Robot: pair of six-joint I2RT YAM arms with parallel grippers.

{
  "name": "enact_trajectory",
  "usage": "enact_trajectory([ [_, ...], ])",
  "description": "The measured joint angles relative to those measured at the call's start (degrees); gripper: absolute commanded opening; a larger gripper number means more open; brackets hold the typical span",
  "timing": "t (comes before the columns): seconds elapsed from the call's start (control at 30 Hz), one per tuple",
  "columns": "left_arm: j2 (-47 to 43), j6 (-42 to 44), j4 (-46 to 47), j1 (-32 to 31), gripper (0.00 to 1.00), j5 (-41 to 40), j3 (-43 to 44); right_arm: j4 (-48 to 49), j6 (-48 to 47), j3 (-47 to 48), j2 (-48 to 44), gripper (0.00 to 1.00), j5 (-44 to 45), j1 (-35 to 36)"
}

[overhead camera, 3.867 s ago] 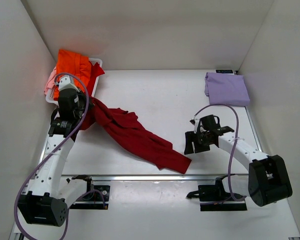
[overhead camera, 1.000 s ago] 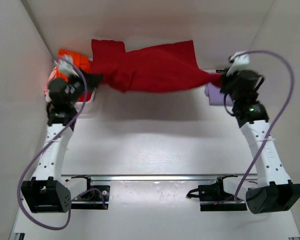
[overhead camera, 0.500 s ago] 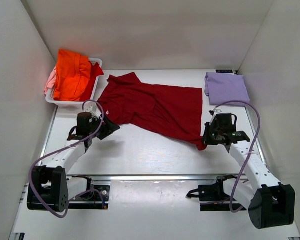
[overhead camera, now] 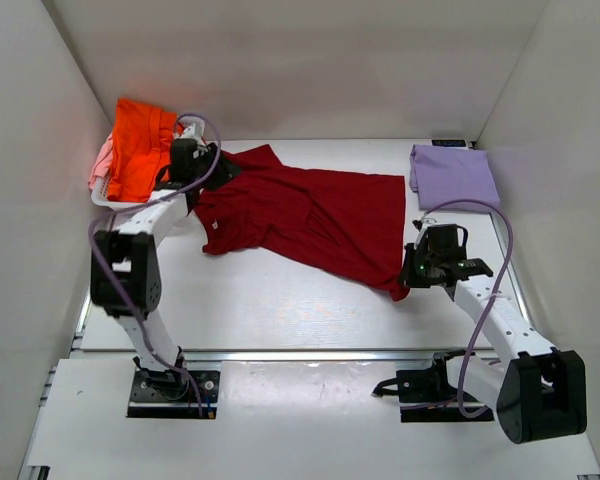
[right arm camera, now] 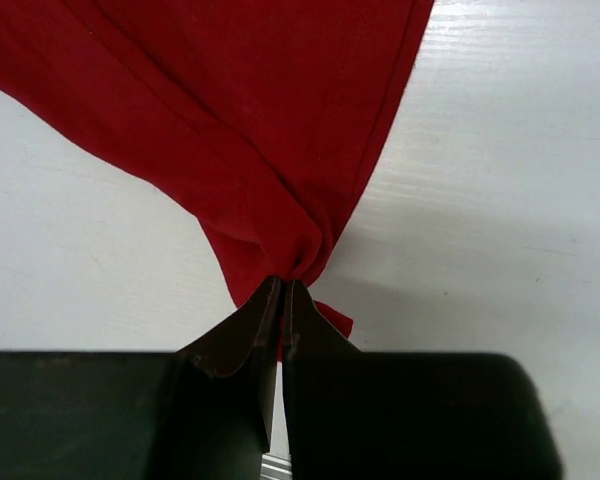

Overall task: Fold and stack the t-shirts
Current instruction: Flatten out the tshirt

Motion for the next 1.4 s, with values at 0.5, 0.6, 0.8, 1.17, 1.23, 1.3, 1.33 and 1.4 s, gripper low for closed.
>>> enact_trajectory([
  [0.5, 24.8, 9.3, -0.7, -4.2, 0.6, -5.3, 15.0, 2.7, -1.6, 0.2, 6.3, 0.01, -1.4, -1.3],
  [0.6, 25.3, 9.8, -0.7, -4.6, 0.52, -5.5, 15.8, 3.3, -1.8, 0.2, 6.5, 0.0, -1.9, -1.4],
  [0.8, 25.7, 10.2, -0.6, -5.0, 0.04, -5.6, 16.2, 3.7, -2.0, 0.2, 6.6, 0.0, -2.1, -1.8],
  [1.17, 18.9, 10.2, -0.9, -4.4, 0.0, -3.3, 9.1, 3.2, -2.5, 0.7, 6.5, 0.0, -2.0, -3.3],
  [1.23, 11.8, 10.1, -1.0, -4.1, 0.0, -2.3, 3.4, 2.3, -3.0, 2.0, 5.9, 0.0, -1.5, -4.3],
  [1.3, 1.9, 9.7, -1.0, -3.5, 0.0, -0.8, -2.4, 1.7, -3.5, 3.5, 4.3, 0.0, -0.7, -5.1],
  [1.33, -3.8, 9.4, -0.3, -3.2, 0.0, -0.1, -4.9, 1.4, -3.8, 4.6, 2.8, 0.0, -0.2, -5.5],
  [1.4, -14.7, 8.9, 0.6, -2.3, 0.0, 1.0, -8.6, 1.0, -4.4, 6.9, -0.1, 0.0, 0.7, -6.2],
])
